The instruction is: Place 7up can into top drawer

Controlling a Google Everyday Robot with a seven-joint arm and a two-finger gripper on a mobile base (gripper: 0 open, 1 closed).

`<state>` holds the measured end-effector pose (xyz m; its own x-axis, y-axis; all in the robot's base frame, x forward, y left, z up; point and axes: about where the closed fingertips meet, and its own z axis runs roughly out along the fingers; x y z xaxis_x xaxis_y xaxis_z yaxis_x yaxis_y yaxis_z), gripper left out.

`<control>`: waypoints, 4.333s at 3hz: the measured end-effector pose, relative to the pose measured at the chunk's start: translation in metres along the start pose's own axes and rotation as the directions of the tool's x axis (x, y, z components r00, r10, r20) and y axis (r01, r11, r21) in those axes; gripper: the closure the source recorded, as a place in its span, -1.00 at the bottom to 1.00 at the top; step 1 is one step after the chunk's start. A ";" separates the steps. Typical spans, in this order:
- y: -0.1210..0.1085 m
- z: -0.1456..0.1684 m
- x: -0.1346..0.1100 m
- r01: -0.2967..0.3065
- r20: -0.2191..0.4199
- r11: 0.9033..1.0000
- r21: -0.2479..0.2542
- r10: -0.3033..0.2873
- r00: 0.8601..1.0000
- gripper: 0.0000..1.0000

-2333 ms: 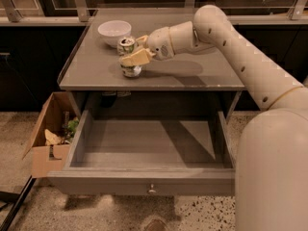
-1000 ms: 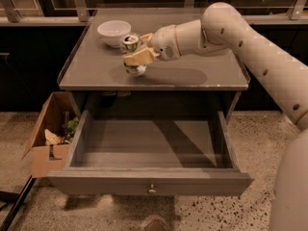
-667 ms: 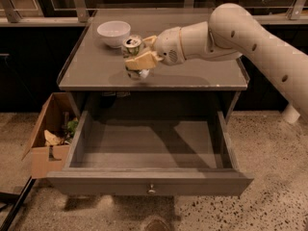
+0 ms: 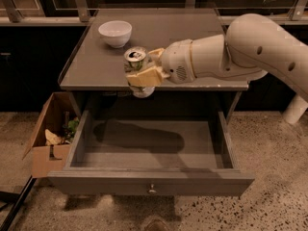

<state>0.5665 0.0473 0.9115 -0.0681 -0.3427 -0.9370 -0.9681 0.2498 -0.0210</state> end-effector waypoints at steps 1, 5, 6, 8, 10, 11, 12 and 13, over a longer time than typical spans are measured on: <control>0.033 -0.023 0.018 -0.022 -0.029 0.995 0.102 0.025 0.999 1.00; 0.016 -0.045 0.141 -0.140 -0.022 0.986 0.093 0.143 0.990 1.00; 0.007 -0.044 0.165 -0.166 -0.050 0.981 0.100 0.171 0.984 1.00; -0.003 -0.042 0.188 -0.177 -0.082 0.974 0.140 0.189 0.979 1.00; -0.034 -0.033 0.260 -0.202 0.058 0.954 0.220 0.194 0.979 1.00; -0.046 -0.023 0.300 -0.241 0.105 0.944 0.226 0.222 0.969 1.00; -0.044 -0.018 0.309 -0.257 0.112 0.942 0.216 0.237 0.965 0.64; -0.044 -0.018 0.309 -0.257 0.112 0.942 0.216 0.237 0.965 0.17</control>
Offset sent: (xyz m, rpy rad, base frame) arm -0.0702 -0.0619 -0.0415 -0.0561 -0.0161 -0.2451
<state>0.5836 -0.0861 0.6292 -0.2684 -0.1704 -0.9481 -0.8423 0.5191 0.1452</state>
